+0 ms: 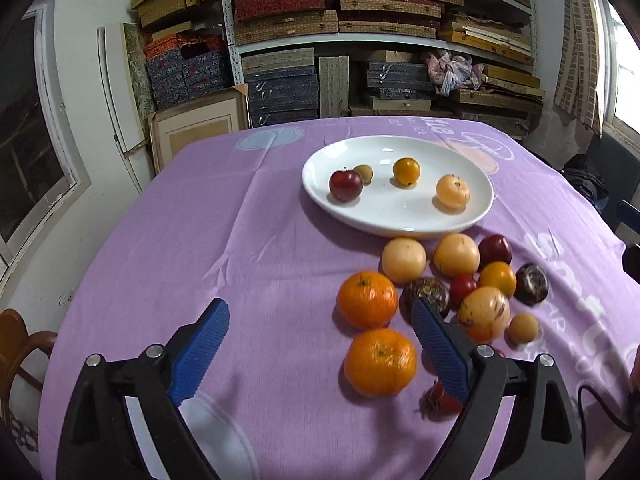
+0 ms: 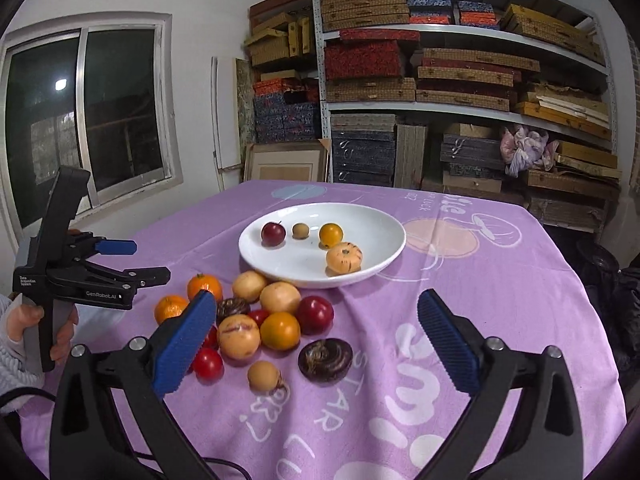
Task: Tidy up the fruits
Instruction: 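Move both tools back to the fruit cluster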
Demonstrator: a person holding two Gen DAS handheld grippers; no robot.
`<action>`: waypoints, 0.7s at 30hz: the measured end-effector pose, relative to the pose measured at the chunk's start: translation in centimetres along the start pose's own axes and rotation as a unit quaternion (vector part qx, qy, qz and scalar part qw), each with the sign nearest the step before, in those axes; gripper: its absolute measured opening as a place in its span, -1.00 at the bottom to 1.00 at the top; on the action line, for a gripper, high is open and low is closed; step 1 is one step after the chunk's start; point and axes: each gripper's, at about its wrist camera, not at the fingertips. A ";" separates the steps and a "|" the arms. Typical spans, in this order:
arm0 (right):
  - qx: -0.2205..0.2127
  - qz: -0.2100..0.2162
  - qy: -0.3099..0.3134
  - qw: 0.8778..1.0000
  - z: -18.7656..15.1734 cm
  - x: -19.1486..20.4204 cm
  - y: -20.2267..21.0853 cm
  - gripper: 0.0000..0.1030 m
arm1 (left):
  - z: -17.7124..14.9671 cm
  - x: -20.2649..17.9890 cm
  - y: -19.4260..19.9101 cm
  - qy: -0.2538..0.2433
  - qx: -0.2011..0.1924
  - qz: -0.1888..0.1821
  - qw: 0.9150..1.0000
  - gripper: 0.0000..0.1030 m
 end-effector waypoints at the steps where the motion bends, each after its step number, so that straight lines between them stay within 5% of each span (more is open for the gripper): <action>1: 0.003 -0.001 0.003 1.000 -0.3 0.2 -0.2 0.92 | -0.6 0.0 0.1 0.003 -0.002 0.004 1.000 0.81; 10: 0.041 0.016 -0.013 0.999 -1.4 -0.3 -2.1 0.92 | -2.6 -0.8 -1.3 0.012 0.016 -0.033 0.999 0.81; 21: 0.066 0.025 -0.020 0.997 -1.6 -0.4 -3.1 0.92 | -2.9 -0.8 -3.9 0.018 0.062 -0.020 0.998 0.83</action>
Point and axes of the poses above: each gripper's, at about its wrist camera, not at the fingertips, and y roughly against the way its jaws point, x to its left, z to its top, and after that the axes turned 4 degrees about z, right-handed
